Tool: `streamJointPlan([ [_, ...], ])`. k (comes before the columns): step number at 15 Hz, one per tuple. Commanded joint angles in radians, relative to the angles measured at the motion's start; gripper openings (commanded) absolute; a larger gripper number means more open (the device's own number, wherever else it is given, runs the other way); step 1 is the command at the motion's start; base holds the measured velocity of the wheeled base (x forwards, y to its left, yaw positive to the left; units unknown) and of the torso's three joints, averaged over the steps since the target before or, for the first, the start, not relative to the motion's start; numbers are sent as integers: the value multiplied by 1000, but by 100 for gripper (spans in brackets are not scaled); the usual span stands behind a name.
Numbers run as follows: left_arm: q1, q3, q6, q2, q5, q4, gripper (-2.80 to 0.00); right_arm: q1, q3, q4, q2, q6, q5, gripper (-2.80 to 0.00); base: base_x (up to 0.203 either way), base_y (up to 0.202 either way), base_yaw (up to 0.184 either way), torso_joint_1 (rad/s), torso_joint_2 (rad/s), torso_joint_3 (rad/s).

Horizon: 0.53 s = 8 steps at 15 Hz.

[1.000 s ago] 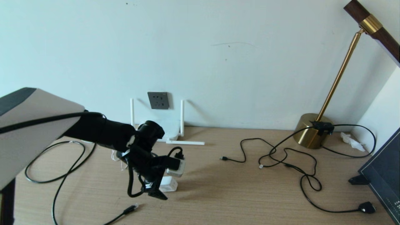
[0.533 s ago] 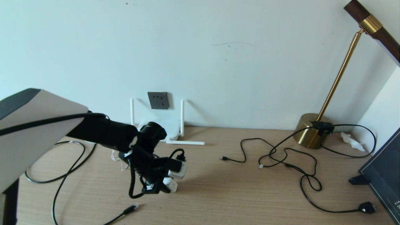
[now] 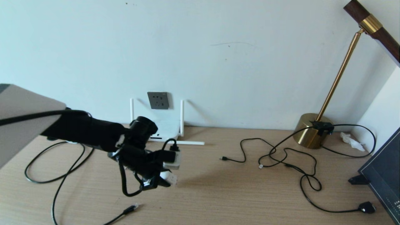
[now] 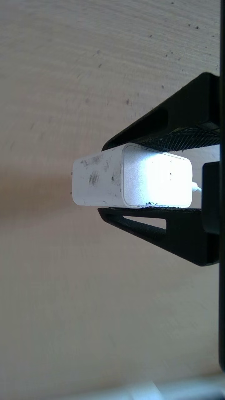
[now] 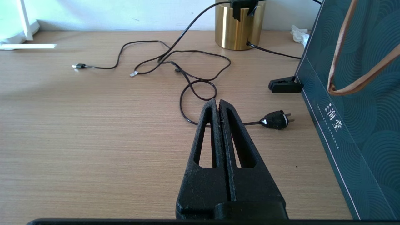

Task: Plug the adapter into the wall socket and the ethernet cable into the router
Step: Pick up plug

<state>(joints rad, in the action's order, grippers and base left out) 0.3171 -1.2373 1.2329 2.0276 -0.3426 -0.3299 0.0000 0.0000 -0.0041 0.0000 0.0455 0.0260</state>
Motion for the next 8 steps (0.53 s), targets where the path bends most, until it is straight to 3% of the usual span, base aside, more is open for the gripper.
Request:
streamJointPlan([
  [1, -43, 5, -58, -106, -33, 16, -280, 0, 0, 0, 2, 0, 0, -280, 0, 0, 0, 0, 0, 0],
  [4, -135, 9, -462, -290, -78, 31, -280, 0, 0, 0, 0, 0, 0, -280, 0, 0, 0, 0, 0, 0],
  [6, -250, 56, -663, -374, -105, 34, -280, 0, 0, 0, 0, 0, 0, -280, 0, 0, 0, 0, 0, 0],
  [8, -338, 112, -866, -420, -209, 27, -280, 0, 0, 0, 0, 0, 0, -280, 0, 0, 0, 0, 0, 0],
])
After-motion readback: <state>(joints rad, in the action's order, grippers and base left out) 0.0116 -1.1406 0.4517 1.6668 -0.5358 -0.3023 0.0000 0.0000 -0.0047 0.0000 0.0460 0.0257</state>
